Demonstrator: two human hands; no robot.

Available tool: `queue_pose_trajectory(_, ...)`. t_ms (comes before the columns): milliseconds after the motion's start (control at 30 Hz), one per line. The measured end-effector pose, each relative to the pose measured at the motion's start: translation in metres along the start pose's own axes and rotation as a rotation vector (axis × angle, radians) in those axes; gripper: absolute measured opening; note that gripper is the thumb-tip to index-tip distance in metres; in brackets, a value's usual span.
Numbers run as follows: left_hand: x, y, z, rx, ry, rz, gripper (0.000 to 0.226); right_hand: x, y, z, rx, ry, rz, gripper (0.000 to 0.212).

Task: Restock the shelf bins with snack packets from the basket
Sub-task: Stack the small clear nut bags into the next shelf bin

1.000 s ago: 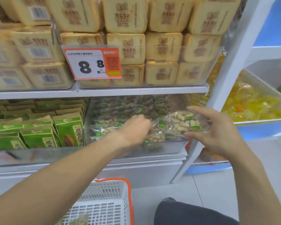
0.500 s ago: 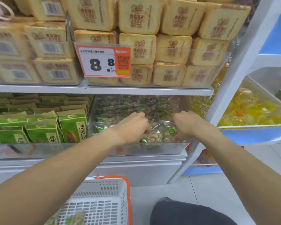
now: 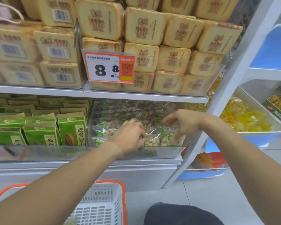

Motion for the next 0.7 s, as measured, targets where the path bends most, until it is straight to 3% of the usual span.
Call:
queue_pose_trajectory(133,-0.002,-0.001,0.0,0.006,-0.005,-0.005,0.025,-0.006,0.003,0.01,0.237,0.08,-0.186,0.045)
queue_pose_trajectory(333,-0.001,0.0,-0.001,-0.001,-0.012,-0.009,0.028,-0.016,-0.009,0.006,0.267,0.091,-0.258,0.051)
queue_pose_trajectory(700,-0.002,0.005,-0.012,-0.003,0.052,0.038,0.024,-0.005,-0.017,0.01,0.245,0.056,-0.343,0.037)
Point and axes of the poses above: each hand's wrist, its own x-axis away from the middle knuckle, its own y-axis out of the back of the hand, z = x × y, the point moved 9 cm from there along -x, towards the middle knuckle, and after that the axes turned 13 degrees about -x, right-handed, at the moved point
